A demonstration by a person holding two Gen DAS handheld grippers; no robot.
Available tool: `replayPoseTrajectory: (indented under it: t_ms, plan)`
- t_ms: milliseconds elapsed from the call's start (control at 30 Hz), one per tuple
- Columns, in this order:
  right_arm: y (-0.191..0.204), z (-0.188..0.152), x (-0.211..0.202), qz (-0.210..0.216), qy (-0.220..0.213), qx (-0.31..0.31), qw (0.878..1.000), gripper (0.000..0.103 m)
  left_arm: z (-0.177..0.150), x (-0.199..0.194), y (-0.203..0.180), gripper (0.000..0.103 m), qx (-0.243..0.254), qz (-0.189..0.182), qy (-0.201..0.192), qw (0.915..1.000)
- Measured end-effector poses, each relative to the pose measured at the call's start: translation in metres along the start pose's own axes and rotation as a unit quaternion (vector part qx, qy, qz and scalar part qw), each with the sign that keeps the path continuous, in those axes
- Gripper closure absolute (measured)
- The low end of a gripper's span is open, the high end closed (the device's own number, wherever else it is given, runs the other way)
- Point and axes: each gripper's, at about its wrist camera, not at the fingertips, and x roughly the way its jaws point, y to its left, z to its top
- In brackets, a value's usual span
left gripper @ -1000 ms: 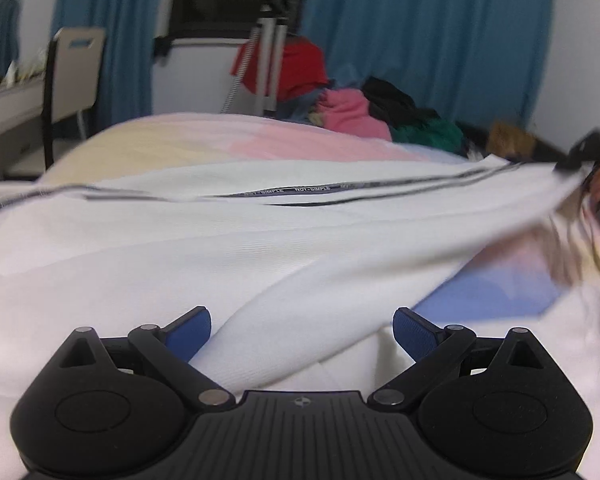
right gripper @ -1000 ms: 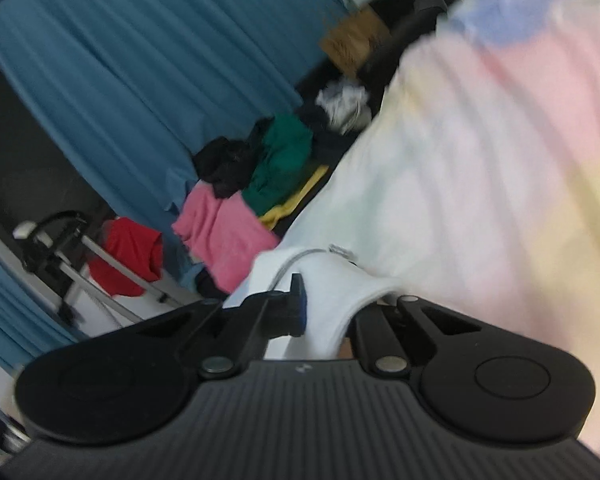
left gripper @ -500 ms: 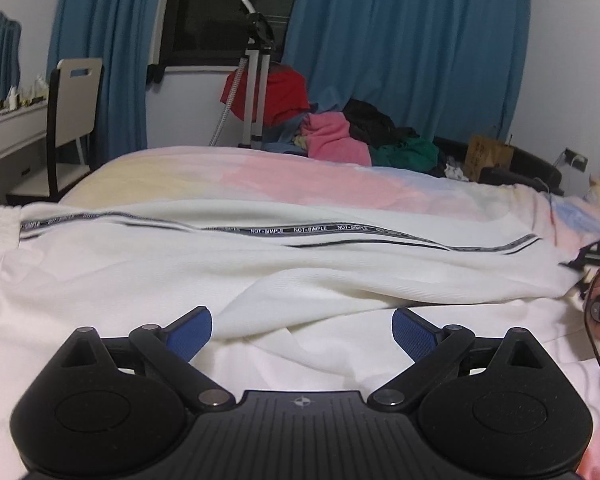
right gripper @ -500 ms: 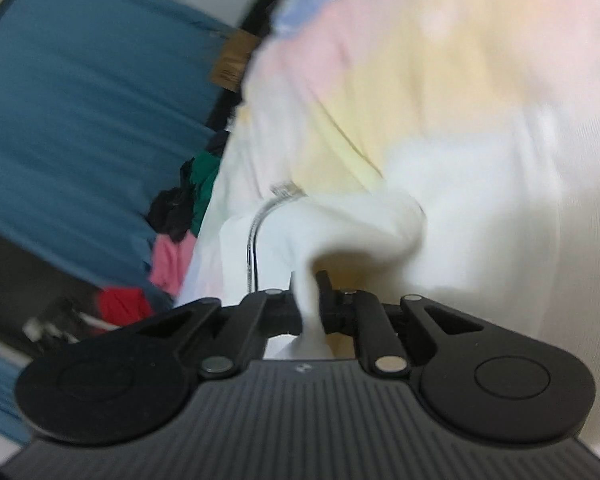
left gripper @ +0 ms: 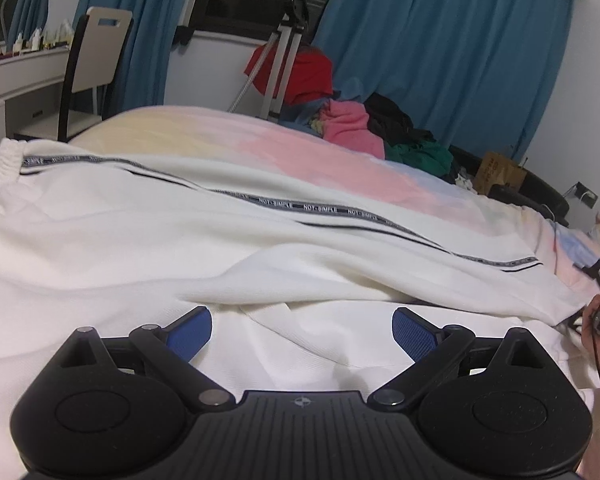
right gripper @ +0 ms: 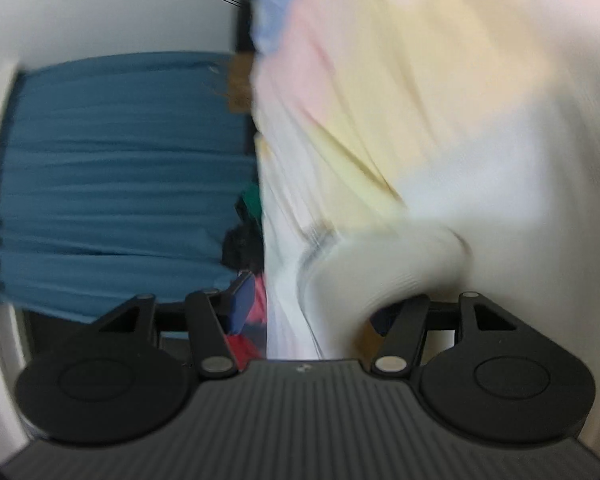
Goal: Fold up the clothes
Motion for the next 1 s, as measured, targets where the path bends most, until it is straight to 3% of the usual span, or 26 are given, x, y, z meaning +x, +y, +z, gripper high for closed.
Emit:
replayPoseTrajectory:
  t_ms: [100, 167, 267, 300, 400, 467, 600, 767, 933, 1000]
  plan:
    - [0.026, 0.003, -0.004, 0.019, -0.035, -0.087, 0.995, 0.043, 0.000, 0.007, -0.002, 0.005, -0.002, -0.007, 0.002, 1.0000]
    - [0.043, 0.001, -0.008, 0.040, -0.055, -0.152, 0.986, 0.043, 0.001, 0.010, -0.004, 0.005, -0.001, -0.012, 0.002, 0.9999]
    - [0.066, -0.010, -0.016, -0.005, -0.113, -0.296, 0.949, 0.046, 0.002, 0.015, -0.006, 0.005, 0.003, -0.017, 0.003, 0.9998]
    - [0.063, -0.007, -0.013, -0.038, -0.118, -0.295, 0.947, 0.043, 0.002, 0.016, -0.006, 0.005, 0.003, -0.018, 0.003, 0.9998]
    - [0.030, 0.016, -0.012, -0.090, -0.105, -0.215, 0.967, 0.043, 0.002, 0.018, -0.006, 0.005, 0.002, -0.021, 0.005, 0.9998]
    - [0.020, 0.021, -0.013, -0.120, -0.092, -0.215, 0.965, 0.043, 0.002, 0.019, -0.006, 0.005, 0.003, -0.022, 0.006, 0.9997]
    - [0.031, 0.010, -0.020, -0.155, -0.095, -0.260, 0.948, 0.043, 0.007, 0.014, -0.009, 0.005, 0.012, -0.015, -0.002, 0.9998]
    - [0.047, -0.003, -0.057, -0.203, -0.105, -0.281, 0.932, 0.043, 0.009, -0.008, -0.013, 0.005, 0.023, -0.015, -0.021, 0.9994]
    - [0.063, -0.017, -0.107, -0.262, -0.128, -0.348, 0.891, 0.043, 0.007, -0.035, -0.012, 0.005, 0.029, -0.004, -0.021, 0.9994]
    - [0.066, -0.020, -0.128, -0.271, -0.141, -0.362, 0.881, 0.043, 0.006, -0.045, -0.011, 0.005, 0.033, 0.007, -0.019, 0.9992]
